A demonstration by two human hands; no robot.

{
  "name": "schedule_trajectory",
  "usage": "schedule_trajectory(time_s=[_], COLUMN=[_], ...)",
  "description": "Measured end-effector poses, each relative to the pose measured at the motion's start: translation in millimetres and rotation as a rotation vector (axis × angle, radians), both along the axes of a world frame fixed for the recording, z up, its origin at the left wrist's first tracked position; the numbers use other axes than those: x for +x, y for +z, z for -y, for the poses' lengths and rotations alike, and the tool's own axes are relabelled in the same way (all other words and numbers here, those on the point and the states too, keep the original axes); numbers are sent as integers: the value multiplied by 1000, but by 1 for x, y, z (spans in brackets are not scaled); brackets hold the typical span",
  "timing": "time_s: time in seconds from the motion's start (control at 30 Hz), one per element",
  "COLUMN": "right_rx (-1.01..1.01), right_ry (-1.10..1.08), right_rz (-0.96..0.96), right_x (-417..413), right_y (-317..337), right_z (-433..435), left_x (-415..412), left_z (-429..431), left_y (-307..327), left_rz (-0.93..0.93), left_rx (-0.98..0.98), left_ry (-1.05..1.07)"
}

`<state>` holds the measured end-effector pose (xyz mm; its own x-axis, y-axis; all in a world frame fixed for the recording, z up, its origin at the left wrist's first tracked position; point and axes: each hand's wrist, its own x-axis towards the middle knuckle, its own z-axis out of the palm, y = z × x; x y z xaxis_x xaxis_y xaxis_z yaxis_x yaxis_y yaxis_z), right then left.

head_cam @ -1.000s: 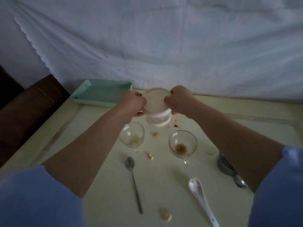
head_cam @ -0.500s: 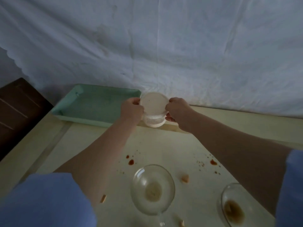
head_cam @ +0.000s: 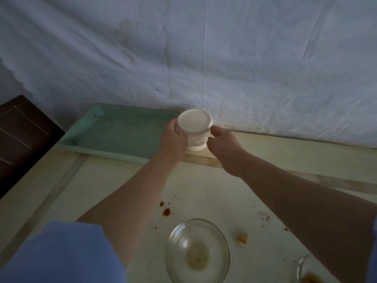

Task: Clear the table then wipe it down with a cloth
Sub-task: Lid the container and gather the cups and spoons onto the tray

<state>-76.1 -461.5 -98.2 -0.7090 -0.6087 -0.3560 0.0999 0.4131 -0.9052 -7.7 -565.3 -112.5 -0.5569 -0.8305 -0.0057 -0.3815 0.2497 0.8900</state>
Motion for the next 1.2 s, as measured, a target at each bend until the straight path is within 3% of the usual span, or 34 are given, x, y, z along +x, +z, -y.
schedule_trajectory(time_s=[0.27,0.43,0.57,0.67,0.77,0.93,1.07,1.2], right_rx=[-11,-75,-39,44,150,368,509,736], right_ry=[-65,-41,6,47,67,213,215,239], right_rz=[-35,16,20,-27,-164,-354,-405,-452], right_x=[38,81,120,144,165,194,195,193], right_y=[63,102,106,91,60,26,10,-7], right_z=[-75,-159,-229,-268,-302,-358,-382,-395], left_x=[53,118,173,205,228,255,255,250], left_z=[-71,-144,-211,-254,-286,-314,-318,-311], left_y=[52,90,90,59,18,-20,-40,-50], left_rz=[29,15,205,352,497,760,792,687], left_rx=[70,348,406,479,482,163,22,198], left_ry=[-35,-118,-156,-188,-89,-21,32,149])
